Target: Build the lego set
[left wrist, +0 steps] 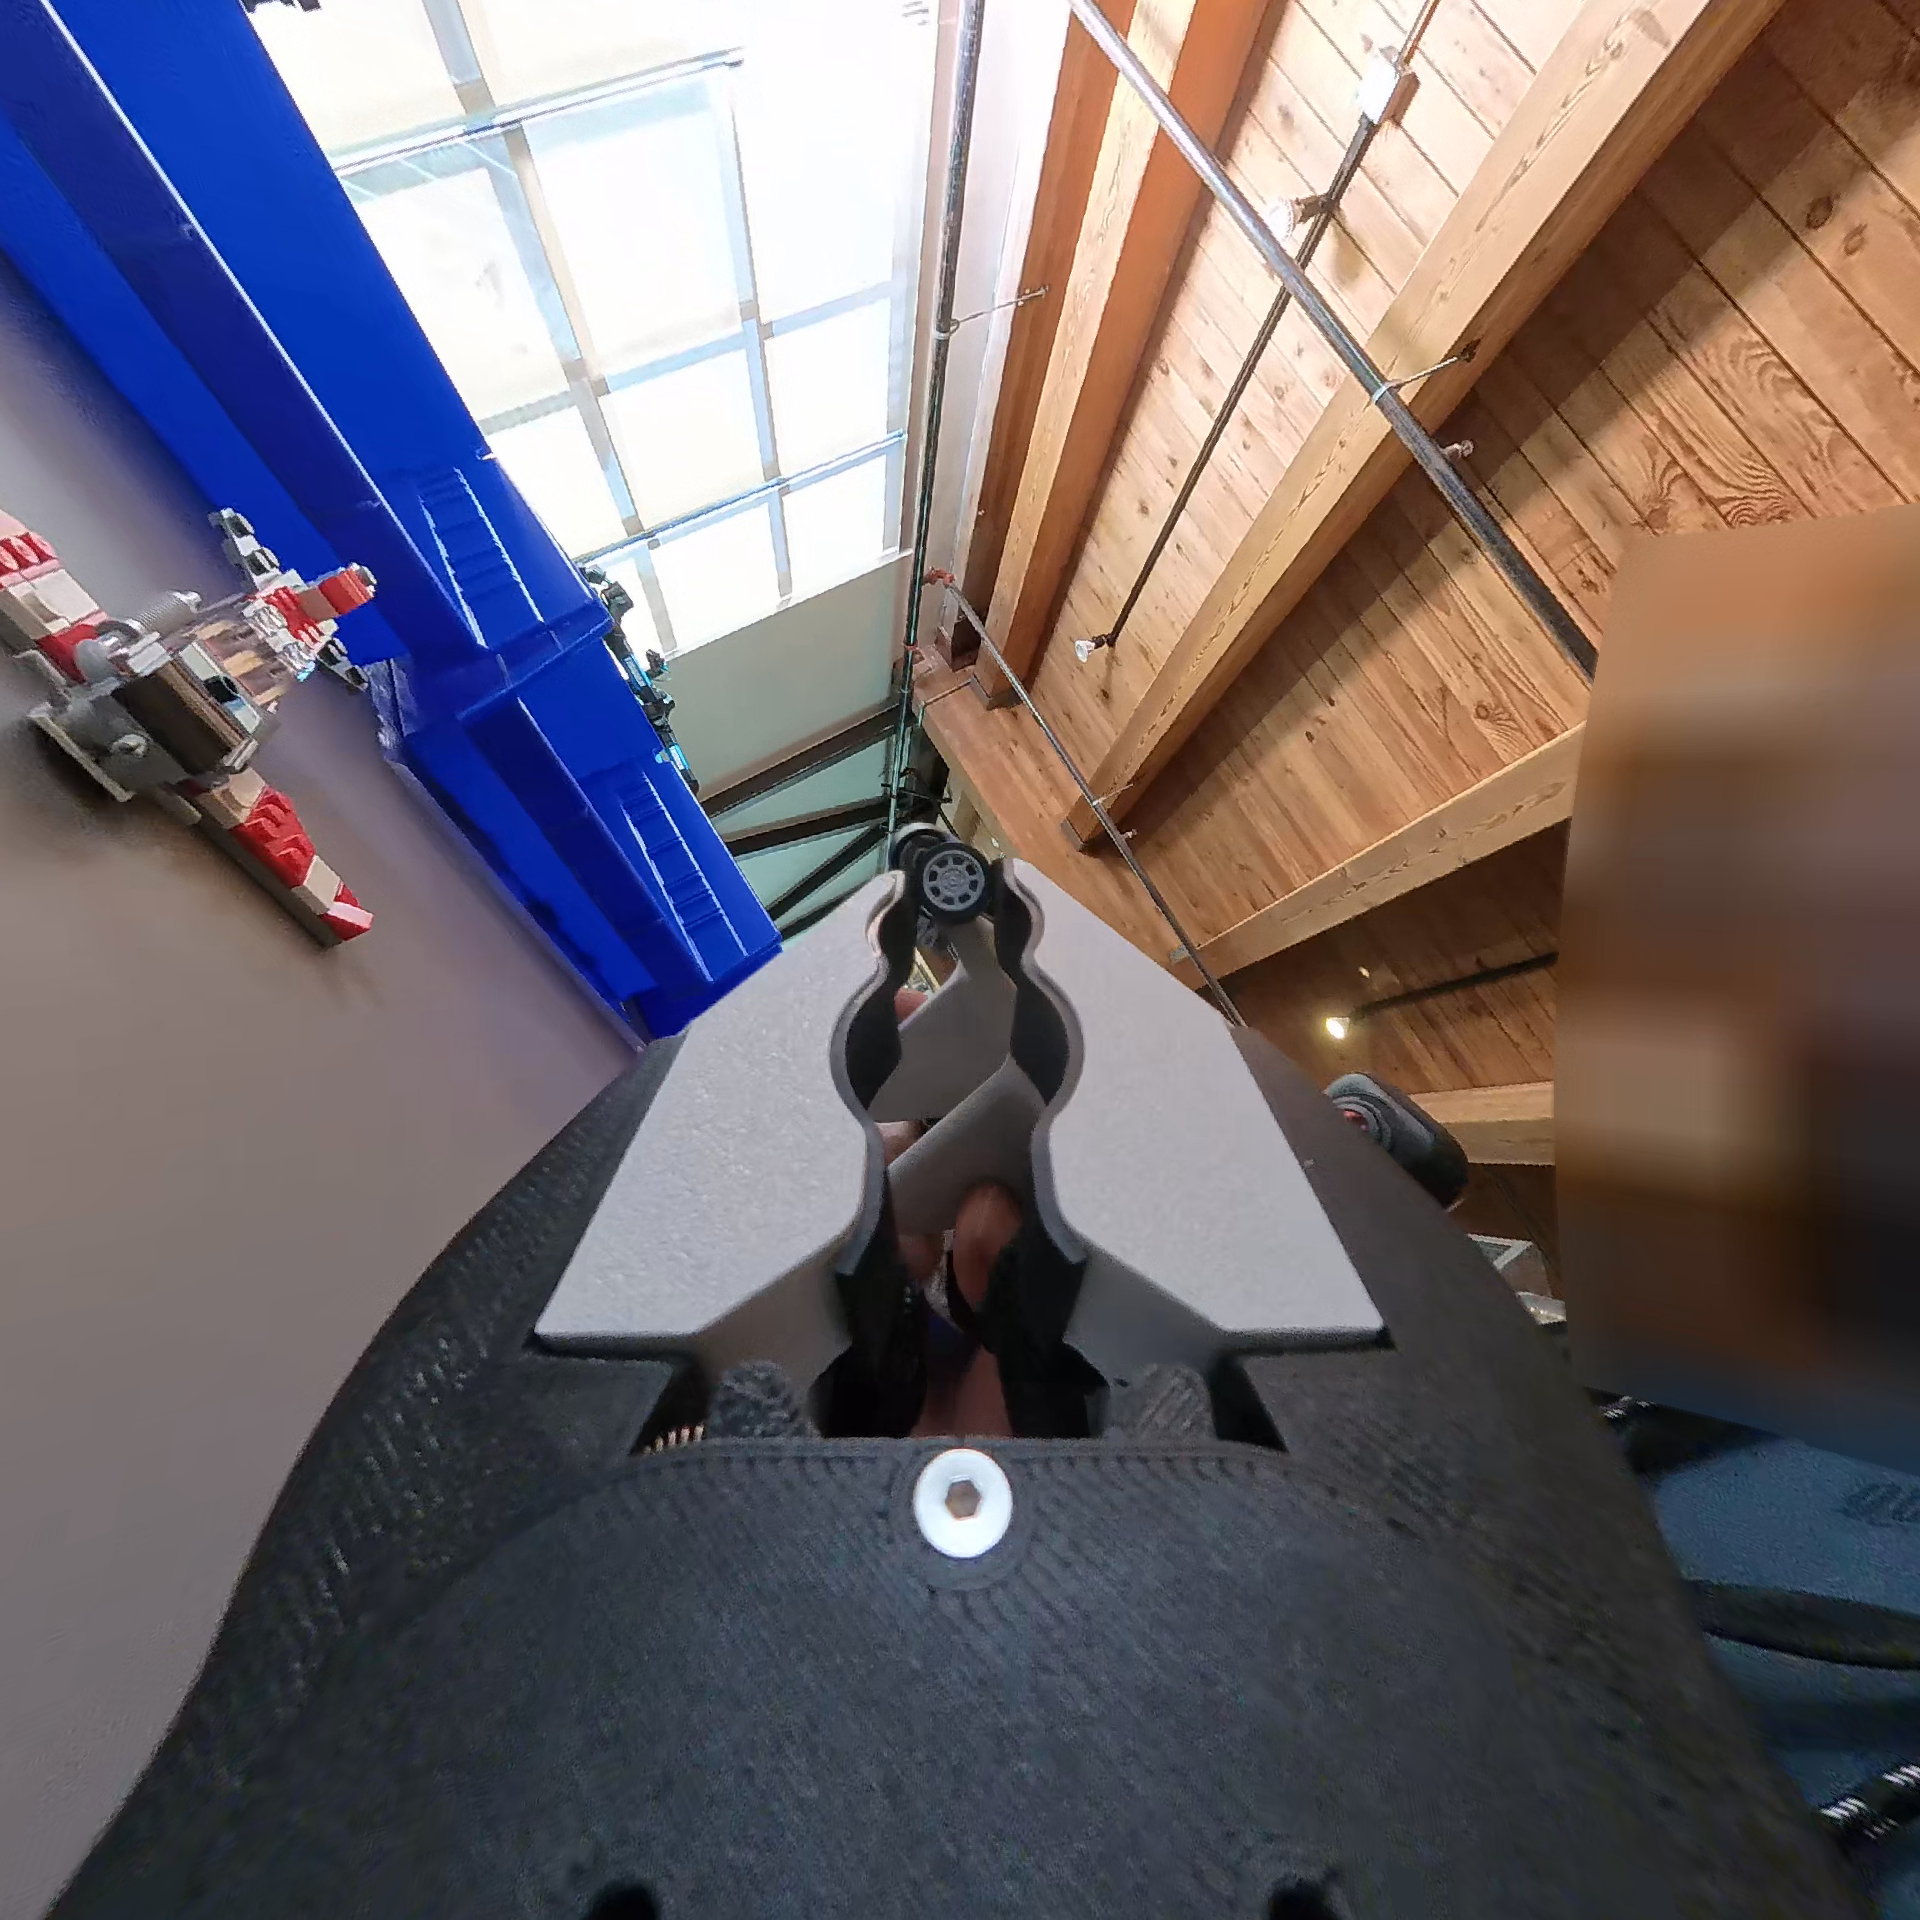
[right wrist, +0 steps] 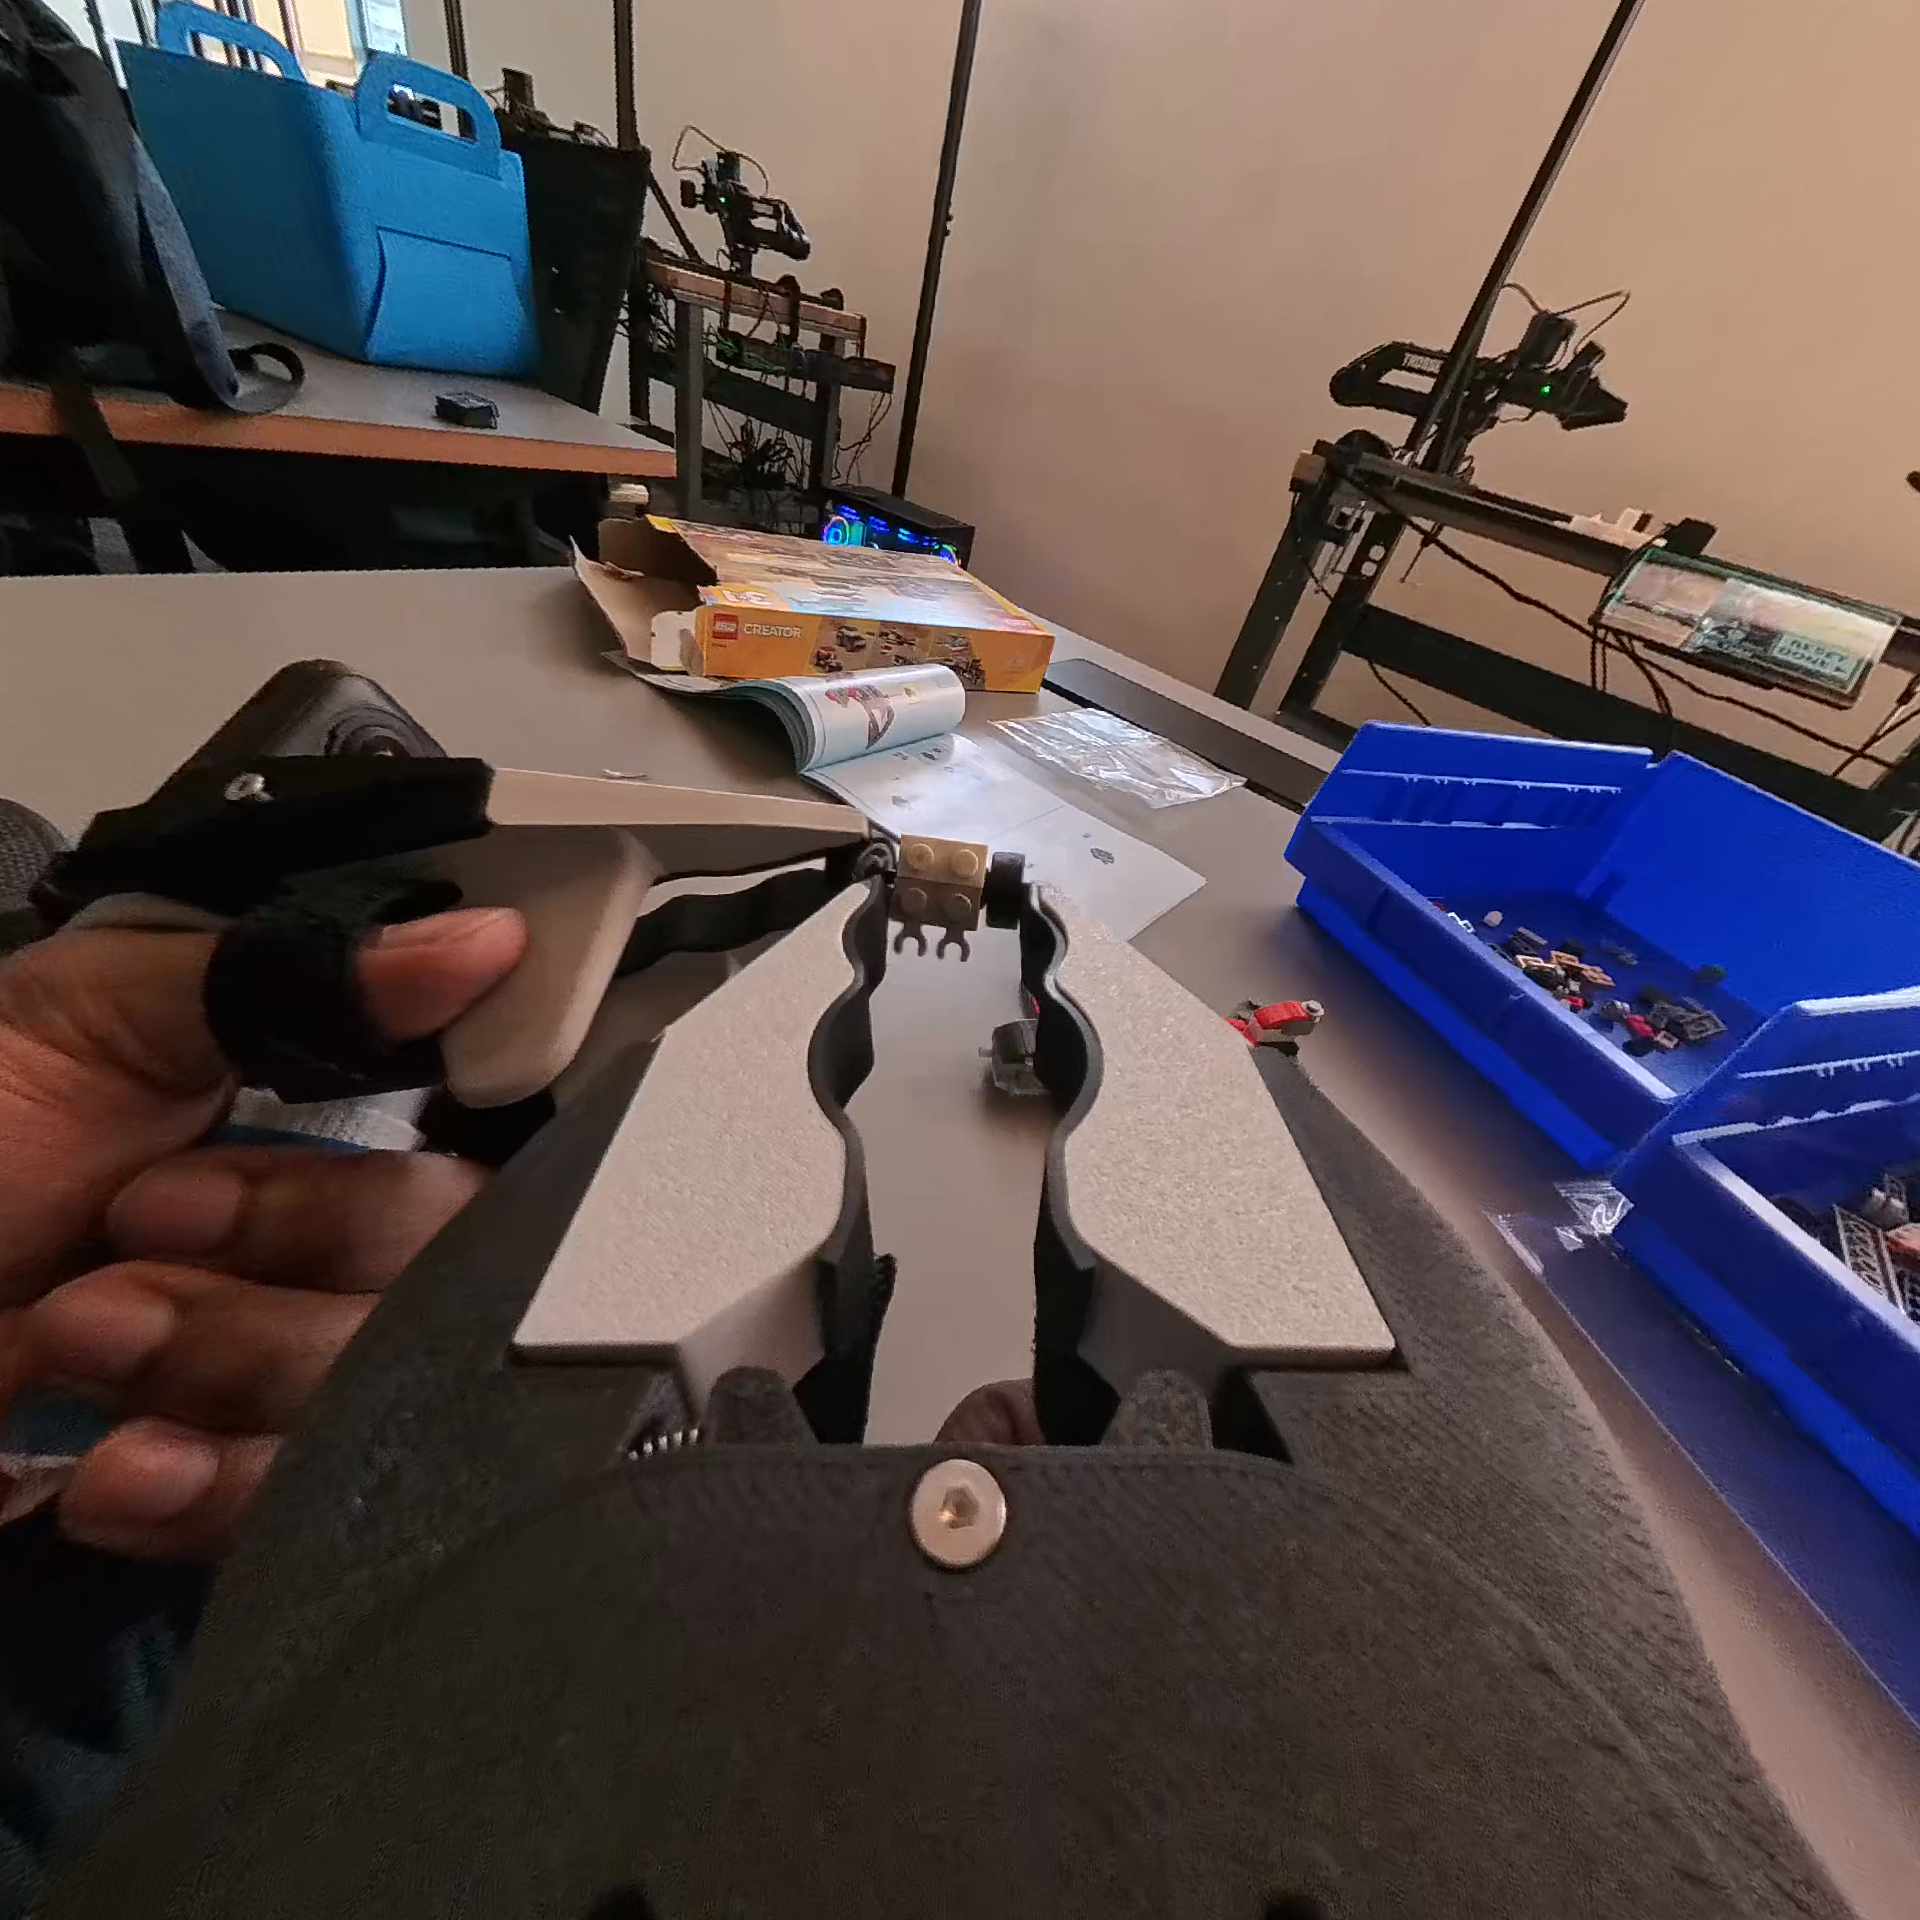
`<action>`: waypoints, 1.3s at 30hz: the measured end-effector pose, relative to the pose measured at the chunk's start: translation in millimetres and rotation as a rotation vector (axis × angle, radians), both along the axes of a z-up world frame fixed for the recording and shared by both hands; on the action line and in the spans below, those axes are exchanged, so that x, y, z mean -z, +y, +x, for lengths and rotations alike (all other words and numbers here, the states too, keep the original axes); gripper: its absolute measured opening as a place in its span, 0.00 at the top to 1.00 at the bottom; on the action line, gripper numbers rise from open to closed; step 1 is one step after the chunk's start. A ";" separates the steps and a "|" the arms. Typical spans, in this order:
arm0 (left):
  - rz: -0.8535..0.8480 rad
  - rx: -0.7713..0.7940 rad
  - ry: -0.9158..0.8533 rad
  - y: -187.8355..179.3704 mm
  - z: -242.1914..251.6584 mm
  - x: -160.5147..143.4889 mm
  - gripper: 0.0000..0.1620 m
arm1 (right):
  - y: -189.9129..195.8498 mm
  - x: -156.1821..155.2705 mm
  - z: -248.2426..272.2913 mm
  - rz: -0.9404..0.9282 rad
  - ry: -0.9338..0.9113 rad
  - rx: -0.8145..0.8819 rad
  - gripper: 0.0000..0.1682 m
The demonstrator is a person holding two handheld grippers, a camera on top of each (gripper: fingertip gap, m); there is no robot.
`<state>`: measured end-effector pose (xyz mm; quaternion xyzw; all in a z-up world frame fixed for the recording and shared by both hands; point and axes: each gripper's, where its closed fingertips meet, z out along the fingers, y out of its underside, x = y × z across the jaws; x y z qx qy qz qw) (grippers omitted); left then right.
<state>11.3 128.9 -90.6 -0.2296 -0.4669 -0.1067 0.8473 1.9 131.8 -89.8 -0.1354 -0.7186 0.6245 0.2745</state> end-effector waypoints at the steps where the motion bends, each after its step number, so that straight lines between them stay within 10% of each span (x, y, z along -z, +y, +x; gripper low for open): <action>1: 0.000 -0.002 -0.002 -0.2 -0.2 0.2 0.91 | -0.1 -0.4 0.3 0.000 0.005 0.002 0.85; 24: 0.089 0.026 -0.023 1.0 -0.4 1.3 0.91 | 1.8 1.8 -1.4 -0.190 -0.227 -0.023 0.86; 39: -0.220 -0.122 0.035 1.6 2.1 -3.2 0.92 | 1.2 4.4 1.5 -0.381 -0.537 -0.068 0.86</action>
